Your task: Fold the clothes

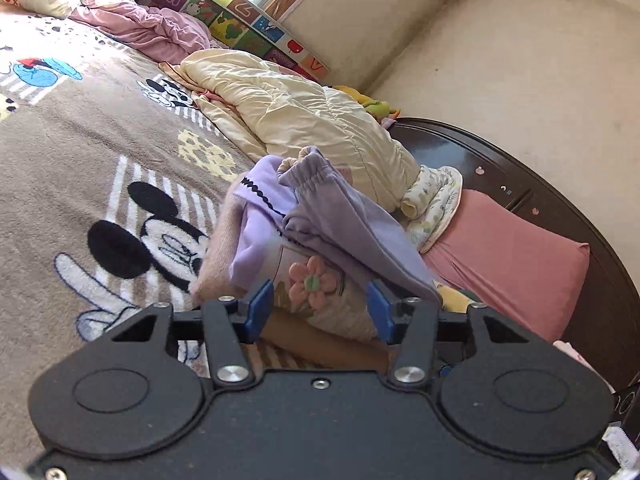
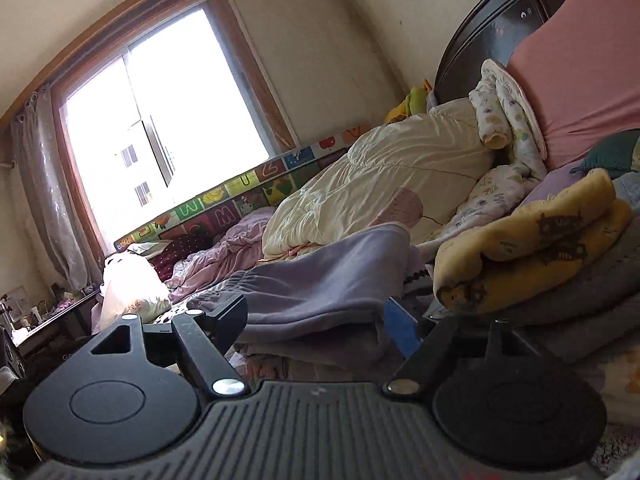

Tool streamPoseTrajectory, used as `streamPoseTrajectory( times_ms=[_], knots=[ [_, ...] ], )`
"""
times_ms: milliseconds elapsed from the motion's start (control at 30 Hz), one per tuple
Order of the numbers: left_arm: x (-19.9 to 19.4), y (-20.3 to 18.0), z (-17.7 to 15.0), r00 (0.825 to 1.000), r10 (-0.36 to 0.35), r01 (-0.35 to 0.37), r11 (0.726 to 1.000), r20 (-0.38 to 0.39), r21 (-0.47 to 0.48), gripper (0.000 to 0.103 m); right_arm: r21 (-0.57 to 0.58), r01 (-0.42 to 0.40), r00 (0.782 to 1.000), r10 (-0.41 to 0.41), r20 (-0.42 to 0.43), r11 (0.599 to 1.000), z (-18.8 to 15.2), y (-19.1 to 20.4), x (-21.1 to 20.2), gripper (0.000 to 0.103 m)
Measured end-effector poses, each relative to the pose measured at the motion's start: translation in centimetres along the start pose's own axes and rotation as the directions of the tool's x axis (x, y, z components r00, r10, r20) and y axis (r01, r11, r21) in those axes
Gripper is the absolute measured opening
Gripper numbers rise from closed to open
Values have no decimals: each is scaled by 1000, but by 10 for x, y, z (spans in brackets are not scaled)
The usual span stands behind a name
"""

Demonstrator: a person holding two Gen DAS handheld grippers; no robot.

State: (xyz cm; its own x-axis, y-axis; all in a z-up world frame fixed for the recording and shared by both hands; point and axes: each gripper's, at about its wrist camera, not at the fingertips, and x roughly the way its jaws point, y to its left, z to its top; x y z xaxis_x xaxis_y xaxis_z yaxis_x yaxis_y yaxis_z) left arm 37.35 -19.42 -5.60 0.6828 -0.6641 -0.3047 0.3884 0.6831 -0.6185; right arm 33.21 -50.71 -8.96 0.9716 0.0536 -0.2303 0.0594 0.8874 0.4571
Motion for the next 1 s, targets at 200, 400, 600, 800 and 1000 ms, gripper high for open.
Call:
streamPoseTrajectory(
  times_ms=[200,400,600,800,1000],
  knots=[
    [-92,21,-36,986,149,-148,989,-74,10,66,63,18,966,-1,-257,998,-69,31,-53,83],
    [-192,43,-74,949,309,-308,951,-53,31,76,55,4,902,21,-431,998,-139,91,-90,97],
    [-241,70,-84,864,503,-496,852,2,165,77,-155,82,886,-143,-442,984,-164,159,-87,103],
    [-254,104,-90,842,540,-533,828,12,173,78,-267,80,885,-191,-424,960,-172,192,-77,103],
    [-232,109,-85,816,578,-554,791,-21,258,86,-278,57,888,-176,-426,959,-180,218,-77,103]
  ],
)
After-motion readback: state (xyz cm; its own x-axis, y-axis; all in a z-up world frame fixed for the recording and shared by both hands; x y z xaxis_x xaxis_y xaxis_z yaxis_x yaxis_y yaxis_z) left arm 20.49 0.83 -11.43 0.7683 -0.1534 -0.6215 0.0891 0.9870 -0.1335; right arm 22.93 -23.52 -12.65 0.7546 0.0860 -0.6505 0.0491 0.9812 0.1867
